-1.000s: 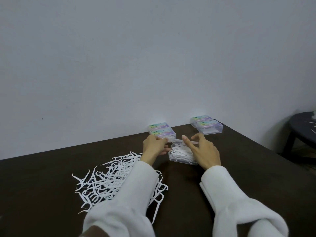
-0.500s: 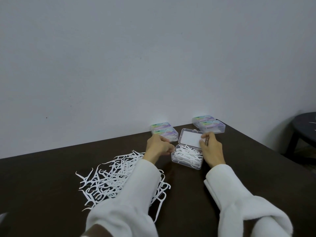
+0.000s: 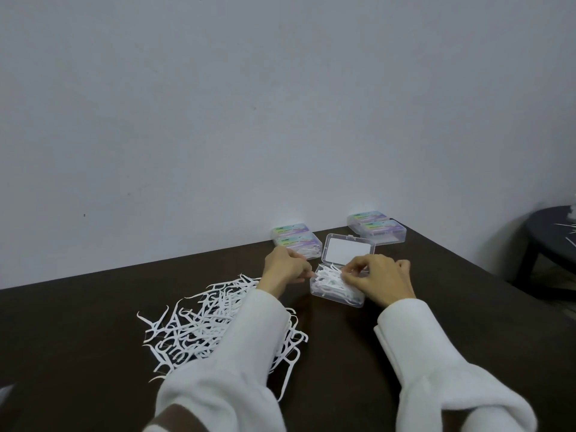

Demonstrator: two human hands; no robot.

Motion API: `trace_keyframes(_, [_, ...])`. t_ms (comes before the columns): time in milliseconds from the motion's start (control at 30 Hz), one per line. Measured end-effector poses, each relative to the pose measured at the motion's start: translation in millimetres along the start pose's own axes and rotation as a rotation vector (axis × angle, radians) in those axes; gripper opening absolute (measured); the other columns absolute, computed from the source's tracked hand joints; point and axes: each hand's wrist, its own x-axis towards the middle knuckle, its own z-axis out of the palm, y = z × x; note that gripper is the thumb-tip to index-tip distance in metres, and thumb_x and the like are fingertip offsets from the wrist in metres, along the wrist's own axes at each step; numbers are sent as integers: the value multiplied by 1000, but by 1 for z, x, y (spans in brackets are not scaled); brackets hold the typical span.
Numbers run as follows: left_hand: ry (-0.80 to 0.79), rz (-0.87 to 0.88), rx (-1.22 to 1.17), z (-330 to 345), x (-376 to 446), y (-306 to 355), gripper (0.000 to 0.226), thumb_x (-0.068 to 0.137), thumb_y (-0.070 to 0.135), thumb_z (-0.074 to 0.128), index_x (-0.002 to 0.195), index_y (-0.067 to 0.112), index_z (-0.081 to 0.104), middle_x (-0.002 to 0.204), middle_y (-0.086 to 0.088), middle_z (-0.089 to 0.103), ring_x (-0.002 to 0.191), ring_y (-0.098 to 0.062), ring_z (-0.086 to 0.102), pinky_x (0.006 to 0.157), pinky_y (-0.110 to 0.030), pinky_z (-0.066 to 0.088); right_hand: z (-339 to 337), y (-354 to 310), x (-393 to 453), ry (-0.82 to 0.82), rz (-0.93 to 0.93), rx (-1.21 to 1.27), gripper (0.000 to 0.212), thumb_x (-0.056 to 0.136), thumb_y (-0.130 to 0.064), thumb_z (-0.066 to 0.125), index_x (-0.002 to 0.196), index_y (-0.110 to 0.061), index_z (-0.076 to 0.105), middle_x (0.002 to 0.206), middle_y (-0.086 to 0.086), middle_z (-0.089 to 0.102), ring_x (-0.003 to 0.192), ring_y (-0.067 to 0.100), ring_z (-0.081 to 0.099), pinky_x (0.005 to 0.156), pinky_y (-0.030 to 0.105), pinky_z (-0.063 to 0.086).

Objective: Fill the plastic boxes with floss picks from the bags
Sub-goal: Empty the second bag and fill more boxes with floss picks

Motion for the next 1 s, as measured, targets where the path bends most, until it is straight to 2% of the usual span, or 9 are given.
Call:
trace_keyframes(67, [-9,-2,0,0,0,0,19,79,-7,66,81,9,57,108,-17,66,83,-18,65,81,-30,56,-1,2,0,-25,-3,19,18,88,-41,54,102,-36,66,107,-12,65,108,10,51,94,36,24])
trace_keyframes(200, [7,32,84,2,2,-1,25,75,-5,70,97,6,63,105,-12,63,100,-23,62,90,-35,54,-3,2,-1,-80,-21,15,24,88,-34,55,109,-38,64,122,-11,59,115,11,45,98,37,22])
trace_keyframes(300, [13,63,136,3,2,-2,24,73,-3,71,92,10,63,109,-12,63,105,-25,60,94,-38,52,-2,1,0,-98,-47,18,28,90,-28,52,112,-40,63,124,-9,56,117,12,43,100,38,21])
trace_keyframes(500, [89,124,167,4,5,-4,20,78,1,67,94,14,64,107,-9,67,95,-18,63,93,-34,51,0,1,1,-60,-80,19,30,92,-23,48,113,-38,63,130,-7,52,122,13,38,102,40,20])
trace_keyframes(667, [55,172,222,10,3,-12,31,86,1,52,111,11,66,124,-10,60,116,-24,54,105,-34,41,0,3,2,-71,-71,-5,26,89,-27,53,109,-37,64,128,-6,52,119,13,40,101,39,22])
trace_keyframes(733, [26,188,153,15,2,-15,34,85,-4,48,110,9,67,119,-12,63,114,-25,57,104,-39,43,1,4,3,-82,-65,30,25,87,-26,55,108,-35,64,125,-5,53,119,14,42,101,39,24])
trace_keyframes(833, [19,242,142,20,1,-15,36,85,-7,46,110,7,68,109,-9,68,107,-20,61,102,-34,45,1,4,3,-77,-52,141,23,86,-21,57,104,-32,65,118,-4,57,113,14,47,100,39,27])
trace_keyframes(933, [-8,299,289,20,-2,-15,42,85,-5,44,119,10,65,118,-6,65,112,-19,58,100,-25,42,1,4,3,-67,-45,200,22,86,-17,56,101,-30,66,114,-3,58,109,14,50,101,40,29])
trace_keyframes(1000, [2,331,395,21,-1,-16,41,86,-1,45,118,15,66,123,-3,63,114,-19,56,101,-27,41,2,5,3,-66,-46,194,22,87,-16,55,99,-30,67,115,-3,58,110,14,50,101,39,27])
